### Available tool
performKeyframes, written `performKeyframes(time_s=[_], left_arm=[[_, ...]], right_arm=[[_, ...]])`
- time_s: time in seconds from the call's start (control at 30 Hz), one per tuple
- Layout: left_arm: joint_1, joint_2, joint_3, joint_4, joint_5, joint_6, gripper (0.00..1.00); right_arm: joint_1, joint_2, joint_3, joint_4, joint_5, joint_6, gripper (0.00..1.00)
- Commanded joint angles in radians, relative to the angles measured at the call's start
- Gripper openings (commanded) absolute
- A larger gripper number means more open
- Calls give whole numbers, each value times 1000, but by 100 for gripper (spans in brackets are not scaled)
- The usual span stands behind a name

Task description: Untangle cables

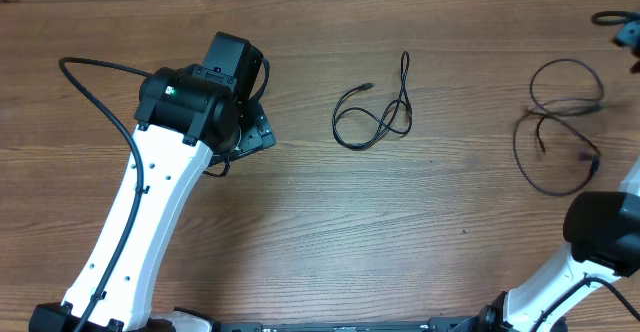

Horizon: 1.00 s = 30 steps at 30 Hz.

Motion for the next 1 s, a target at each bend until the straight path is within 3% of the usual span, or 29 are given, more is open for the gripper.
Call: performKeyframes(time_s=[0.0,0.17,0.3,0.47,0.73,0.9,0.97], left_arm=[[0,2,-2,2,4,16,97],[-2,2,-2,84,27,126,100],[-2,2,-2,162,110,298,100],[-2,2,-2,146,106,311,100],[-2,2,-2,137,107,311,100],[-2,2,-2,130,110,311,99],[-2,2,-2,130,110,310,100]], right_arm=[[-2,-8,0,3,-220,-34,87],[38,-8,-1,-117,-604,-208,90],[151,-6,-40,-193,-606,-290,91],[302,-6,-185,-125,-589,-294,91],[533,-5,-545,272,-504,-286,79],[624,-5,-747,571,-359,-160,76],[640,-5,-816,685,-358,-113,71]])
